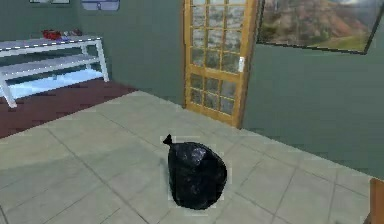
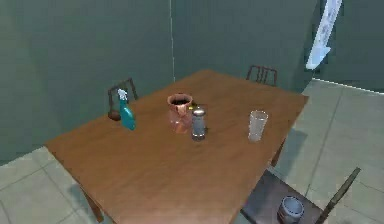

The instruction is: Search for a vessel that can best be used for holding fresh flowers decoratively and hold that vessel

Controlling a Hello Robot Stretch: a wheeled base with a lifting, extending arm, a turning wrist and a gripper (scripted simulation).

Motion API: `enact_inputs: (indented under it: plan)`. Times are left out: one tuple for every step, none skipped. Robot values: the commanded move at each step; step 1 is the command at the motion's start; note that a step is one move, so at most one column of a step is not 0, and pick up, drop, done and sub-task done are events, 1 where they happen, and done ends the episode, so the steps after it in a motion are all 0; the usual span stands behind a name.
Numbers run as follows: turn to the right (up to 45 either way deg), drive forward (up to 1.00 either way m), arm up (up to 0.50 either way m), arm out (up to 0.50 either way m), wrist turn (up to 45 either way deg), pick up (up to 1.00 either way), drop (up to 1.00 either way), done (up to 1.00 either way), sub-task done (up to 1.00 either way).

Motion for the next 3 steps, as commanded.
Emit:
enact_inputs:
  plan:
    - [36.0, 0.00, 0.00, 0.00, 0.0, 0.00, 0.00, 0.00, 0.00]
    - [0.0, 1.00, 0.00, 0.00, 0.0, 0.00, 0.00, 0.00, 0.00]
    - [9.0, 0.00, 0.00, 0.00, 0.0, 0.00, 0.00, 0.00, 0.00]
